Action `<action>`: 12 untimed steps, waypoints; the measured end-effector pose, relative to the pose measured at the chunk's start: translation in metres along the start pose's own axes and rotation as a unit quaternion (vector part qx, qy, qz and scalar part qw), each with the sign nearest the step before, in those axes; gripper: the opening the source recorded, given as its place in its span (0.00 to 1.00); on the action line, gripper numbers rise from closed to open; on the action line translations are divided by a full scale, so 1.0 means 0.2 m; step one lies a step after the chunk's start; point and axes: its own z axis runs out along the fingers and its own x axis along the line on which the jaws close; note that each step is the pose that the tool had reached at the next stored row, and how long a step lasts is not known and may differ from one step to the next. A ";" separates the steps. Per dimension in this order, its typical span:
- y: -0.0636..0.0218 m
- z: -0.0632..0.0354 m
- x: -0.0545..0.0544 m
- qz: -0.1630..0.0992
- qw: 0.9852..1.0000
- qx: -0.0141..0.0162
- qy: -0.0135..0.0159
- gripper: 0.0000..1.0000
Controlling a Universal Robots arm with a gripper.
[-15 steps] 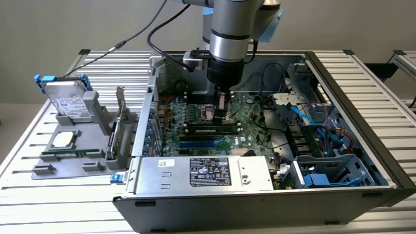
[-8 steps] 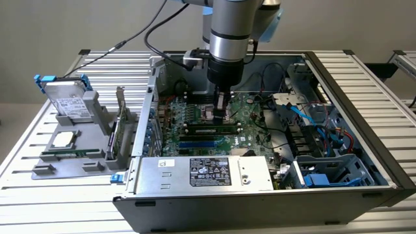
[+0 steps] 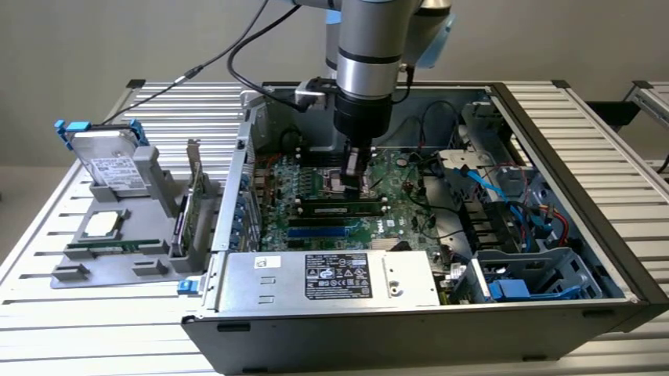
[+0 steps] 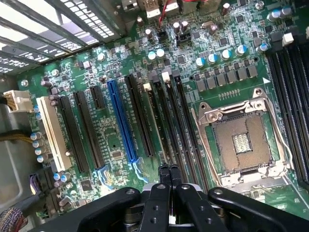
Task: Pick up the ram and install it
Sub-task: 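Press down the ram until it locks into place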
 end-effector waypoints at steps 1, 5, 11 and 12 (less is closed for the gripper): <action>0.000 0.000 0.00 0.006 1.000 0.001 -0.001 0.10; 0.000 0.000 0.00 0.028 1.000 0.003 -0.002 0.10; 0.000 0.000 0.00 0.066 0.998 0.003 -0.003 0.10; 0.000 0.000 0.00 0.072 0.997 0.003 -0.004 0.10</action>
